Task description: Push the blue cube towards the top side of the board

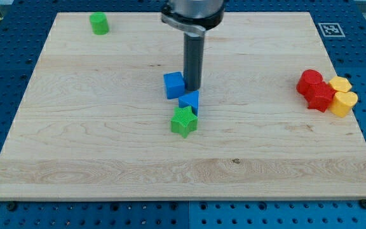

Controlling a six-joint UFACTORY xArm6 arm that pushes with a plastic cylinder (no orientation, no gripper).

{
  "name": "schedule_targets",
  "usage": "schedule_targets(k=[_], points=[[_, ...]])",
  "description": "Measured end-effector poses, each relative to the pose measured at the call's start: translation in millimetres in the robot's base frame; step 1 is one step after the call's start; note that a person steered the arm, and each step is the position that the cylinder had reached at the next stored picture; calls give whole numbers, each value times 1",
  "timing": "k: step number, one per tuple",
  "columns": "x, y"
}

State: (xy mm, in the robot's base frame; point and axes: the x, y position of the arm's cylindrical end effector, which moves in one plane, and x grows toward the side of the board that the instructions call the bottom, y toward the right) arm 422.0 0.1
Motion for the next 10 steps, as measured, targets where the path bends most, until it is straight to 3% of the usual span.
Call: schedule_targets(k=[1, 3, 4, 6, 7, 9, 10], points=[[8, -49], [51, -63], [53, -81], [-7, -144], [-7, -150], [6, -116], [-21, -105]])
